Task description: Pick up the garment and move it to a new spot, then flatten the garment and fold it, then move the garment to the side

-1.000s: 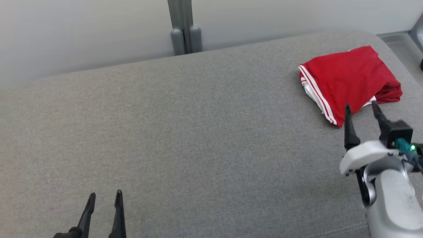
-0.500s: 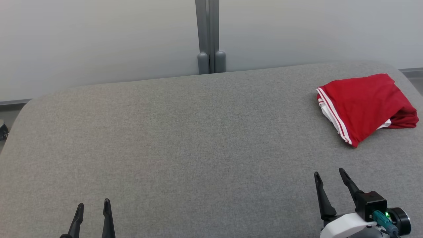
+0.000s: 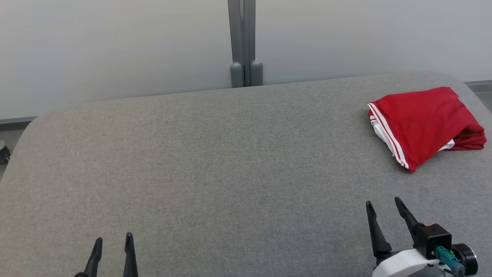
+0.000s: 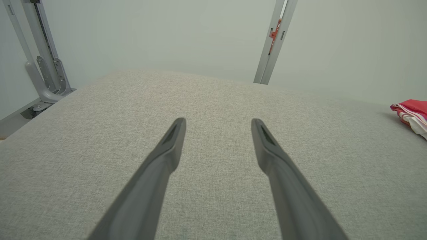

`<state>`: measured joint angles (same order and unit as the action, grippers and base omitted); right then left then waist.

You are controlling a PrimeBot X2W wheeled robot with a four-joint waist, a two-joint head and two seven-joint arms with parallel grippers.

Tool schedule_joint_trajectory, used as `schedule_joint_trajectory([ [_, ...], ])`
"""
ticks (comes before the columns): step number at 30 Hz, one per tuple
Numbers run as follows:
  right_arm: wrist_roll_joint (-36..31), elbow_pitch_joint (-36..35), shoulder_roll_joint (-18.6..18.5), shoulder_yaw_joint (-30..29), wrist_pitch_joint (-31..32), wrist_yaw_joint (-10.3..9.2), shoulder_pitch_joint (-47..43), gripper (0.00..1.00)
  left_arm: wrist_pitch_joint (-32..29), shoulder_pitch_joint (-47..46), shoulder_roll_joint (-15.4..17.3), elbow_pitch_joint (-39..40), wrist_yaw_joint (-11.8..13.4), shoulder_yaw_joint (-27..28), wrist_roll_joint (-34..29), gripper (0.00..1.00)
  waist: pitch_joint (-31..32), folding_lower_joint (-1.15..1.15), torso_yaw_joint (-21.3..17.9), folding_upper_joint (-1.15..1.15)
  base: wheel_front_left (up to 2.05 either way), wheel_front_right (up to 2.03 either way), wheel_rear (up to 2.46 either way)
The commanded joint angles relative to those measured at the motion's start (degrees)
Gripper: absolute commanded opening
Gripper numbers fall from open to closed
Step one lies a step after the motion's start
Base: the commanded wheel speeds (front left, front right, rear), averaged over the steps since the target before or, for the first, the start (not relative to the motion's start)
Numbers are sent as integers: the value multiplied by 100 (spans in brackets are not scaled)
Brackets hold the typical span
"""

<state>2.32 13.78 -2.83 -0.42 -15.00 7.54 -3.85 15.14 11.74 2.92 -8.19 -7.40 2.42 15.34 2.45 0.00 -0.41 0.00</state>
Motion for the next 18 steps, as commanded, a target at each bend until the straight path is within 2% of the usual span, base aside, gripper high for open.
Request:
schedule_joint_trajectory([
  [1,0,10,-14,-13,-21,-12,15,100,-3,-56,1,-25,-17,-1,0,100,3,0,-12,0,0,0,0],
  [5,23,14,-14,-12,-21,-12,16,100,-4,-15,1,-141,-17,-108,-14,100,6,0,-42,0,0,0,0],
  [6,6,26,3,-9,1,0,-1,0,-1,8,-1,-165,1,-104,12,0,5,0,-40,0,0,0,0],
  [9,56,164,24,-20,23,1,-36,0,-8,25,-37,-298,1,-131,65,0,4,0,-40,0,0,0,0],
  [18,1140,158,19,-107,297,0,110,0,-223,-192,13,-316,8,-120,1041,0,-15,0,-35,0,0,0,0],
])
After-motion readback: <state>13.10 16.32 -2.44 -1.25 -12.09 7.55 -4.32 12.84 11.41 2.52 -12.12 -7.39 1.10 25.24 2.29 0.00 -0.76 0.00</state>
